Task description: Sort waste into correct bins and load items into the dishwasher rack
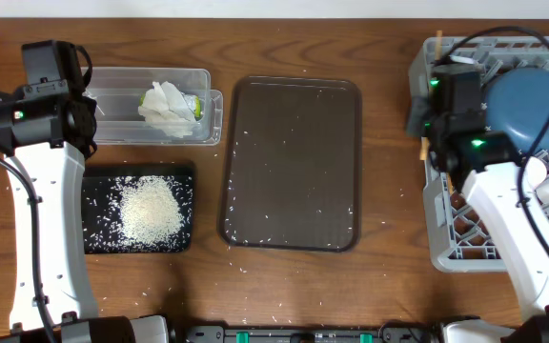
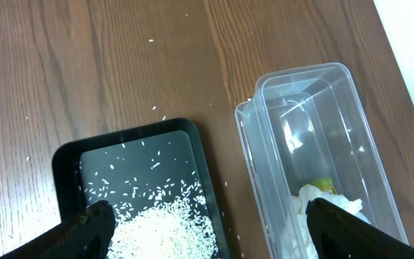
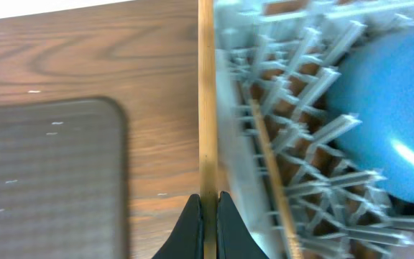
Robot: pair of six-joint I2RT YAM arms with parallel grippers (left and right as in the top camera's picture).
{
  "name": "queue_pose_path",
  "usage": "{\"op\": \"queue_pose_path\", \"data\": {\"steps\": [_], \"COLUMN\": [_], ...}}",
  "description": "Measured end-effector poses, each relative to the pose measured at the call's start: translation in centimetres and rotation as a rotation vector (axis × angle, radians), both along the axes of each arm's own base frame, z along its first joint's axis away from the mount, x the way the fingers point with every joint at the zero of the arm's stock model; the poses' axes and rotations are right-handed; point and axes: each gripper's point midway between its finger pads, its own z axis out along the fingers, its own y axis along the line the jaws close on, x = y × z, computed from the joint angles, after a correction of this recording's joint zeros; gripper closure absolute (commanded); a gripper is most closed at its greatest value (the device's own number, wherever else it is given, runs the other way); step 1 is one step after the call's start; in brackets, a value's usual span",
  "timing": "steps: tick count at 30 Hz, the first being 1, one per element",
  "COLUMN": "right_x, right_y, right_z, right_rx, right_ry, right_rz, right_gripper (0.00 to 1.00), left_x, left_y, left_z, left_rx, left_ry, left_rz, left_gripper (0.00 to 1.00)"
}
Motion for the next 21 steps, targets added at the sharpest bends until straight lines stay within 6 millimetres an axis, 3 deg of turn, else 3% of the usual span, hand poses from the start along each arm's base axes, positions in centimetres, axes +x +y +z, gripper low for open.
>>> {"op": "queue_pose_path", "data": {"steps": [8,12,16,19,21], "right_x": [0.9,1.4,1.7,1.8,1.8], "right_y": [-5.8,-6.9,-6.9,-6.6,-6.5], "right_z": [-0.9,-2.2,-4.4,-5.6,-6.2], "right_rx": [0.010,0.043,0.073,0.086,0.091], "right_ry": [0.015,0.036,0.083,0.112,0.126], "right_rz": [-0.021,0.011,0.057,0.083,0.095], "right_gripper": [0.99,0.99,0.99,0.88,0.68], "left_x": [0.0,0.0,0.0,0.0,0.0], "left_y": [0.0,0.0,0.0,0.0,0.0], "left_z": [0.0,0.0,0.0,0.0,0.0], "left_rx": [0.000,0.000,0.000,0.000,0.000], "left_ry": [0.000,0.000,0.000,0.000,0.000], "left_rz": [0.000,0.000,0.000,0.000,0.000], "left_gripper": [0.12,0.12,0.12,0.12,0.12]}}
